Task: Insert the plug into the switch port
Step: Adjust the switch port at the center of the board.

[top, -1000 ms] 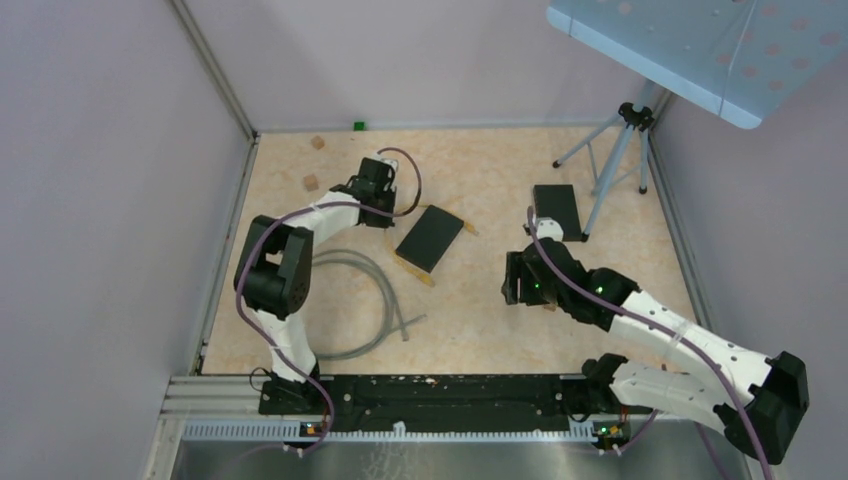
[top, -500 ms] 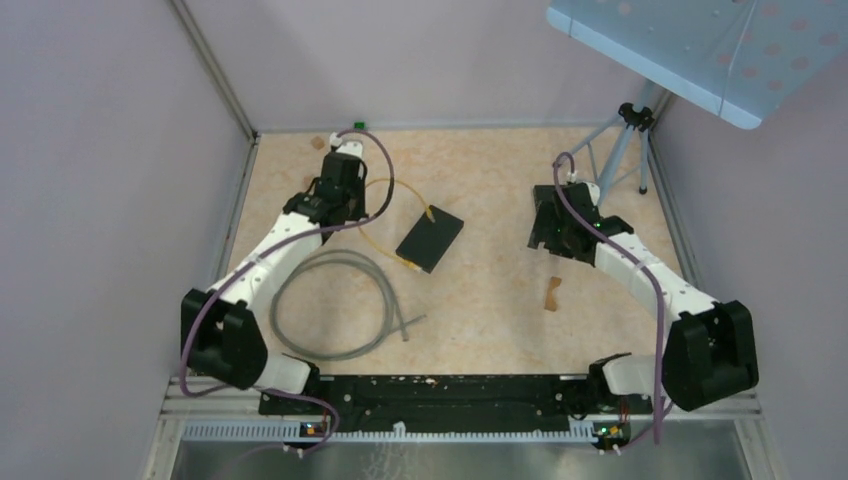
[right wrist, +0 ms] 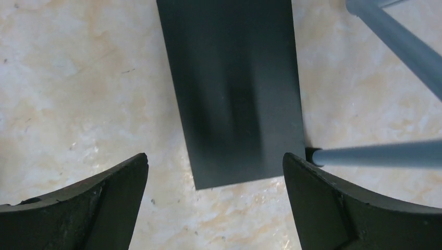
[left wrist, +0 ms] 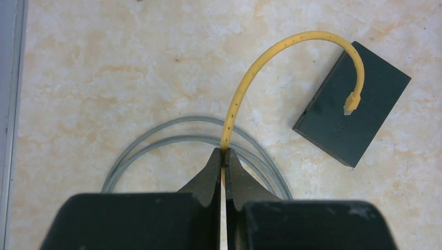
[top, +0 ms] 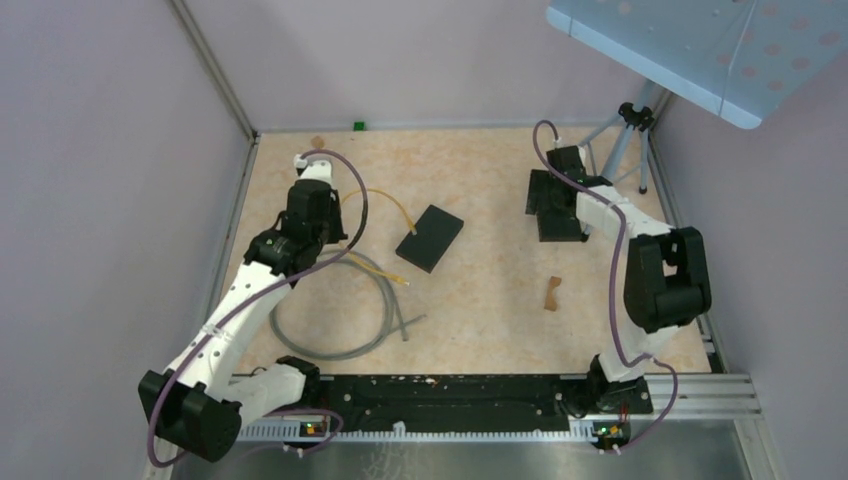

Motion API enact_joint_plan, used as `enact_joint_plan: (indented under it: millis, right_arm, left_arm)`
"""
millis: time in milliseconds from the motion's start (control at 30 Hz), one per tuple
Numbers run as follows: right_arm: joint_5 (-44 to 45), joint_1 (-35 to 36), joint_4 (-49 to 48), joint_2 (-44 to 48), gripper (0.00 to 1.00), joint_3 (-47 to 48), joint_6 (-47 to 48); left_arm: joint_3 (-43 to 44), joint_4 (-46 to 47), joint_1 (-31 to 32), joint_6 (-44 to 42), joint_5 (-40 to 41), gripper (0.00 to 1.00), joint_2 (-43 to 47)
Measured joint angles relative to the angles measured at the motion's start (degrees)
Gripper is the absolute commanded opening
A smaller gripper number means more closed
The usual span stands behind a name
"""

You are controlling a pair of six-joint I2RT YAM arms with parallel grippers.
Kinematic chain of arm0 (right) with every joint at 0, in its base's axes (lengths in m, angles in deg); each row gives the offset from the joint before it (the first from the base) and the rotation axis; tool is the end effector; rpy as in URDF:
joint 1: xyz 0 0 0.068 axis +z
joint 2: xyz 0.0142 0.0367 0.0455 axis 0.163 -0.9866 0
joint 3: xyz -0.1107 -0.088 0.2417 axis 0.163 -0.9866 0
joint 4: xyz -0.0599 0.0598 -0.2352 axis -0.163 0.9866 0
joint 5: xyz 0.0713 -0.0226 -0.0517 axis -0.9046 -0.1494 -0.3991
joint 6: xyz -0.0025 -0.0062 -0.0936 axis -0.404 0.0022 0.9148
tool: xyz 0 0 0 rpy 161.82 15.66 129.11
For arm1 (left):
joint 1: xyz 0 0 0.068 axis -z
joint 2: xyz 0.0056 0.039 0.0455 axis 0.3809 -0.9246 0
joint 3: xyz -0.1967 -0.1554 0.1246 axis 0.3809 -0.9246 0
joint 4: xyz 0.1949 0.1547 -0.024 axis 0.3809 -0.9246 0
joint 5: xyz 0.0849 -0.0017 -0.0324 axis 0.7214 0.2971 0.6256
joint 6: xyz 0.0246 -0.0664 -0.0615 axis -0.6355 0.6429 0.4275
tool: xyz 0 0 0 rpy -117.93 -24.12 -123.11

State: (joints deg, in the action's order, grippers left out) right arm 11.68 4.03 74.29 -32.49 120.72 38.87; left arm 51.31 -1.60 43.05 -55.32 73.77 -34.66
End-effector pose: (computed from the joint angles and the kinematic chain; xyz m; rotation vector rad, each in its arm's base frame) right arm 0.3688 0.0646 0.2037 0.2124 2.4344 -0.0970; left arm 0.2460 -0.0662 0.3071 -0.0633 2.1707 -0.0316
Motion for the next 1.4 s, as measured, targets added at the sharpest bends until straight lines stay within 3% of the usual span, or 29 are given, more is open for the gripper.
enact_joint_plan:
  millis: [267,567,1033,1400]
  right_arm:
    - [-1.18,-2.91,0.48,-9.01,0.99,5.11,7.08]
    - [-4.5,-6.4,0.72,-11.39,0.99,7.37,9.99]
    - [-11.87,-11.43,-0.92,-13.66,0.98,8.85,9.84]
    - [-19.87,-12.87,-2.6,-14.58,0.9,8.0,6.34]
  left_arm:
    - [-1.22,-1.38,0.02,0.85,-0.63,0.0,1.86]
    - [-2.12,-1.86,0.02,1.05,-0.98,0.0,2.73]
    - [-2.67,-1.88,0.02,1.03,-1.07,0.0,3.04]
    - [-2.86,-1.9,0.0,1.05,-1.14,0.0,3.04]
